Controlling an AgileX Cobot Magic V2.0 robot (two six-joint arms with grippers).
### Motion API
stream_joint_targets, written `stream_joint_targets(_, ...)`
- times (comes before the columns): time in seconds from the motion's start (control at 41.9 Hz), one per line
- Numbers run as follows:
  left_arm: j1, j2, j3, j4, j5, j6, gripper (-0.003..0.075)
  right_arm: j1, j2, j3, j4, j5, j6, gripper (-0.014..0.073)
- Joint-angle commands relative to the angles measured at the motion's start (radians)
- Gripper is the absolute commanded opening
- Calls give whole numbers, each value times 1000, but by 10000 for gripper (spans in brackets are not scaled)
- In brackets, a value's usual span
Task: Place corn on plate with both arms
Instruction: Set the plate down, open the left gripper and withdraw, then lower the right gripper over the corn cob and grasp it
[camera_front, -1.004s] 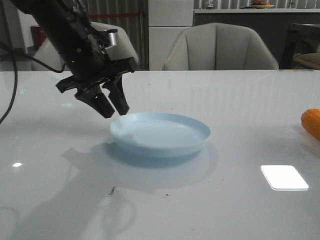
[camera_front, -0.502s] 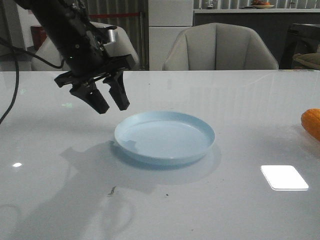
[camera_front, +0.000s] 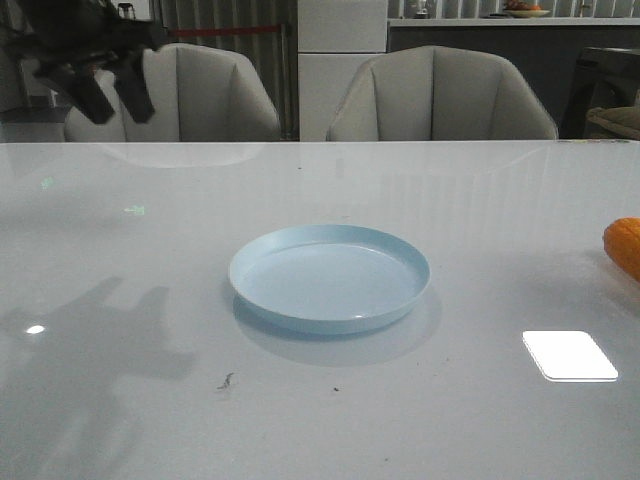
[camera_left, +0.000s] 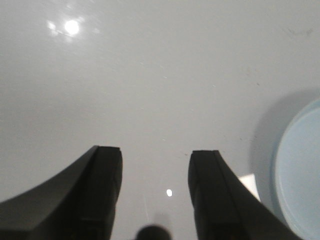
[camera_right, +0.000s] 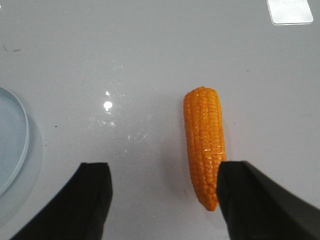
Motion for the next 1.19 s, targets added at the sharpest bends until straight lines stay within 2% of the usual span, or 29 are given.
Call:
stream_joint_targets(0.0, 36, -137, -20, 7, -84, -13, 381, -5, -19, -37, -5, -57, -9, 552)
stream_joint_targets(0.167, 115, -277, 97, 13, -185, -3, 381, -5, -19, -37, -5, -55, -9, 552)
stream_joint_targets(0.358, 203, -506, 459, 13, -398, 8, 380, -6, -19, -37, -5, -43, -9, 552)
stream_joint_targets(0.382, 211, -552, 547, 13, -432, 25, 380, -7, -19, -37, -5, -39, -9, 552)
stream_joint_targets(0.526, 224, -695, 818, 13, -572, 31, 380, -10, -9, -58, -11, -34, -9, 552)
stream_joint_targets(0.621, 224, -769, 952, 13, -623, 31, 380, -16, 28, -134, -25, 11, -9, 549)
stream_joint_targets(0.812, 224, -868, 1072, 9, -610, 31, 380, -80, 193, -375, -31, 243, -9, 549)
stream_joint_targets(0.98, 224, -899, 1079, 1, -572, 31, 380, -131, 364, -574, -34, 437, -9, 549)
stream_joint_targets(1.171, 224, -909, 1079, -37, -570, 31, 380, -140, 544, -738, -41, 581, -9, 549)
